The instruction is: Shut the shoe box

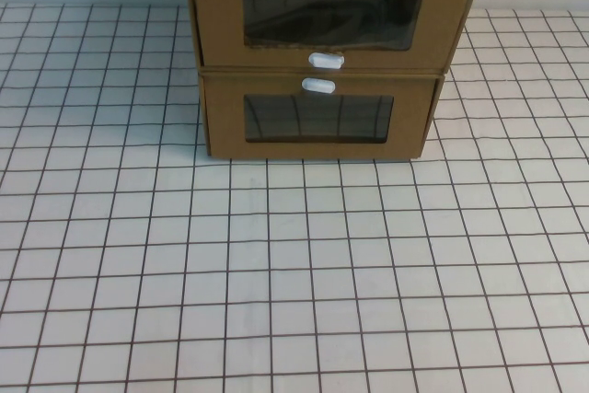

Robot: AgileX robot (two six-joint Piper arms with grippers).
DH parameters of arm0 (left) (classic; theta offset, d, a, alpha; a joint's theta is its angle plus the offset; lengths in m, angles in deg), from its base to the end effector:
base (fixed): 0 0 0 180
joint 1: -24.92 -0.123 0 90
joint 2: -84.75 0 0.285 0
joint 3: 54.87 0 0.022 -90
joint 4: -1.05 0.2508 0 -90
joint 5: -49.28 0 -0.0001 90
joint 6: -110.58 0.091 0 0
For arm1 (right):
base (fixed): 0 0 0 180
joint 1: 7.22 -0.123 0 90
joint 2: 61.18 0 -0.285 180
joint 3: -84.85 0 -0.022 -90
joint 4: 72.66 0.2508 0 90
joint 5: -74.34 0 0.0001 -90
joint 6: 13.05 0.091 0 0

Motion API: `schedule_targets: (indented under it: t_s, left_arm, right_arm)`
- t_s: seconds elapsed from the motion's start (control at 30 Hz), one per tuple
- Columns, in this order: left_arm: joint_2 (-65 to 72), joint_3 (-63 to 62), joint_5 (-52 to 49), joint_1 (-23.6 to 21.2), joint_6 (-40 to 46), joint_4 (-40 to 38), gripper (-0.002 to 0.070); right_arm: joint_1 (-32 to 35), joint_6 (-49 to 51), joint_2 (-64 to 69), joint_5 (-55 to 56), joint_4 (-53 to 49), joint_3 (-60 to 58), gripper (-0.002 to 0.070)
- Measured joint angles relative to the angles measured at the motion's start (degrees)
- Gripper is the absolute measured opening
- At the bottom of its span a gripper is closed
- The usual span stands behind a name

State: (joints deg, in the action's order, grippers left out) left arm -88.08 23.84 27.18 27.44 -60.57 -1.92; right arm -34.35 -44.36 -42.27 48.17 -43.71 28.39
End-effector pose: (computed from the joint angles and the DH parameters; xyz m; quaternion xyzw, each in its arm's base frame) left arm 0.0522 -0.0041 0.1704 0.0665 0.8060 0.0105 0.5880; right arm 0.0404 0.0426 0.2866 -0.2753 0.7054 0.2048 0.6202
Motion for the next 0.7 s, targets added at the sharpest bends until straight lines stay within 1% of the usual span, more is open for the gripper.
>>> schedule_targets:
  t_s: [0.3, 0.37, 0.6, 0.7]
  left_arm:
    - [0.0, 0.0, 0.0, 0.0, 0.0, 0.0, -0.0005]
    - [0.0, 0.0, 0.0, 0.0, 0.0, 0.0, -0.0005]
    - [0.0, 0.0, 0.0, 0.0, 0.0, 0.0, -0.0005]
    - [0.0, 0.0, 0.0, 0.0, 0.0, 0.0, -0.0005]
  right_arm:
    - [0.4, 0.0, -0.3, -0.1, 0.0, 0.0, -0.0014]
    - [2.0, -0.4, -1.1, -0.2, -0.2, 0.0, -0.0014]
    - [11.5, -0.8, -3.6, -0.1, -0.3, -3.2, -0.0014]
    - [13.2, -1.0, -3.6, 1.5, -0.4, -6.2, -0.0014]
